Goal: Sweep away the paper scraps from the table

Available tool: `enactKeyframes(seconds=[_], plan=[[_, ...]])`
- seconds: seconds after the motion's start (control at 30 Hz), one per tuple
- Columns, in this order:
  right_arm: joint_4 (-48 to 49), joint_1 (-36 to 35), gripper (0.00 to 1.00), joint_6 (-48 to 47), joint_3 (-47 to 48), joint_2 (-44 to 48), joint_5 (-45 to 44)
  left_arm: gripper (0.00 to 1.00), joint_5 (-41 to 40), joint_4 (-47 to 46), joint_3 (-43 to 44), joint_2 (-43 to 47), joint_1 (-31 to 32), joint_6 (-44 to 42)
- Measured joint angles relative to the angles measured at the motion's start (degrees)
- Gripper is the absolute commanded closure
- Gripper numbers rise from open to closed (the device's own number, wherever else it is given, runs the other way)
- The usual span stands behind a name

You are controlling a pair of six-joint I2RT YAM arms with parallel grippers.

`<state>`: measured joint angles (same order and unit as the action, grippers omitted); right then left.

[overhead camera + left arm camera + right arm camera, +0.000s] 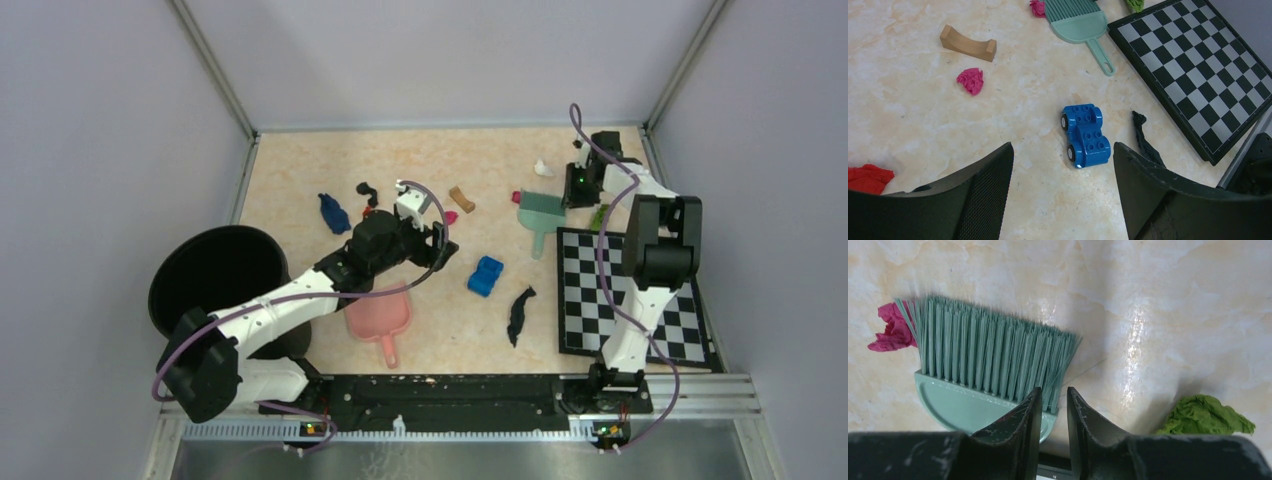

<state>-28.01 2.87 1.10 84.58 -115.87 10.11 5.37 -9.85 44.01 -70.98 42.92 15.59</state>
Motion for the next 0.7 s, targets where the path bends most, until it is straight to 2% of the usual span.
enactKeyframes(seconds=[0.43, 0.57, 0.7], plan=[[-3.2, 0.0, 0.76, -0.6, -1.8, 0.8, 0.1, 0.23, 0.3, 0.0, -0.7, 0.0, 0.0, 0.7], [-3.3, 0.0, 0.81, -1.5, -1.8, 0.8, 0.3, 0.23, 0.3, 0.0, -0.7, 0.0, 0.0, 0.8], [-4.5, -0.1, 0.76, -2.2, -1.8, 0.8, 0.0, 0.23, 0.3, 0.0, -0.7, 0.0, 0.0, 0.8]])
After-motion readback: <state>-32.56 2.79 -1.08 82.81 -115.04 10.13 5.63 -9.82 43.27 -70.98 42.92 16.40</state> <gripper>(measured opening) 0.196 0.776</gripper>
